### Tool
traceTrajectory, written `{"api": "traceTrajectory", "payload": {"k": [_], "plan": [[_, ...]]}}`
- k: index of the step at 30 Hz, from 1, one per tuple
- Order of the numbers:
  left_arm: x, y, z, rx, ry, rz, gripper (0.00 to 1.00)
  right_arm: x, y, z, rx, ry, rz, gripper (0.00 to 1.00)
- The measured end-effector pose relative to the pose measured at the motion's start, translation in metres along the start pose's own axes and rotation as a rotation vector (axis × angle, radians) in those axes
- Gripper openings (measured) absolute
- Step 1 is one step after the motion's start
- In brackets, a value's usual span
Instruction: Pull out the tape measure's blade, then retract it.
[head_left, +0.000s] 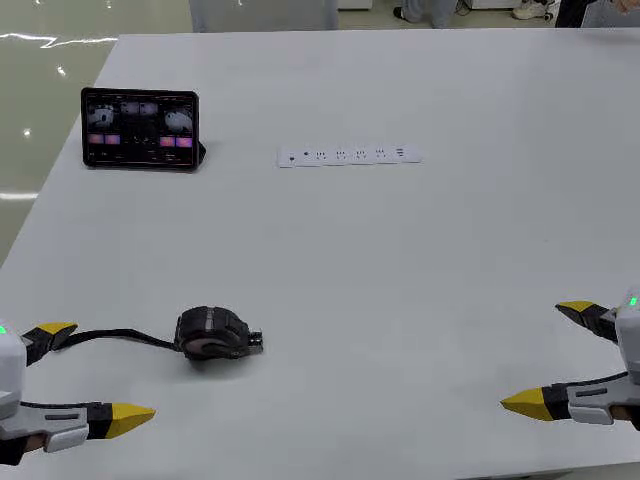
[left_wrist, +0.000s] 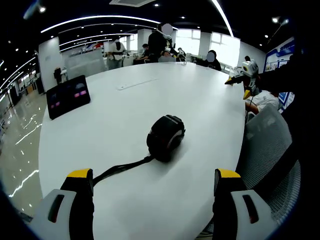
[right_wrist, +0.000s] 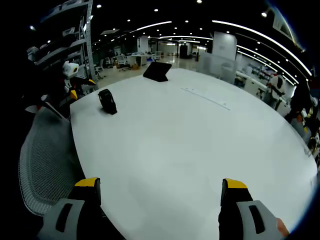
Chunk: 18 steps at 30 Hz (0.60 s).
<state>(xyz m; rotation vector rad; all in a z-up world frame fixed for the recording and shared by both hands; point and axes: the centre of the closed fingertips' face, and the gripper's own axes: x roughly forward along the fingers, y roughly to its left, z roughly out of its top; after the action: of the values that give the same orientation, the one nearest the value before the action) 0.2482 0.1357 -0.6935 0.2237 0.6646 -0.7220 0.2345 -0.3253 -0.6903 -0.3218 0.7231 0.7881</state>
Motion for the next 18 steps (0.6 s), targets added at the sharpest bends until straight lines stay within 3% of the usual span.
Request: {"api": "traceTrajectory", "payload": {"k": [11, 18], "plan": [[0.003, -0.002, -0.002, 0.029, 0.035, -0.057, 0.99, 0.005, 0.005, 0.012, -0.005, -0.028, 0.041, 0.99], [0.007, -0.007, 0.007, 0.071, 0.045, -0.097, 0.99, 0.01, 0.011, 0.014, -0.021, -0.016, 0.082, 0.99]]}}
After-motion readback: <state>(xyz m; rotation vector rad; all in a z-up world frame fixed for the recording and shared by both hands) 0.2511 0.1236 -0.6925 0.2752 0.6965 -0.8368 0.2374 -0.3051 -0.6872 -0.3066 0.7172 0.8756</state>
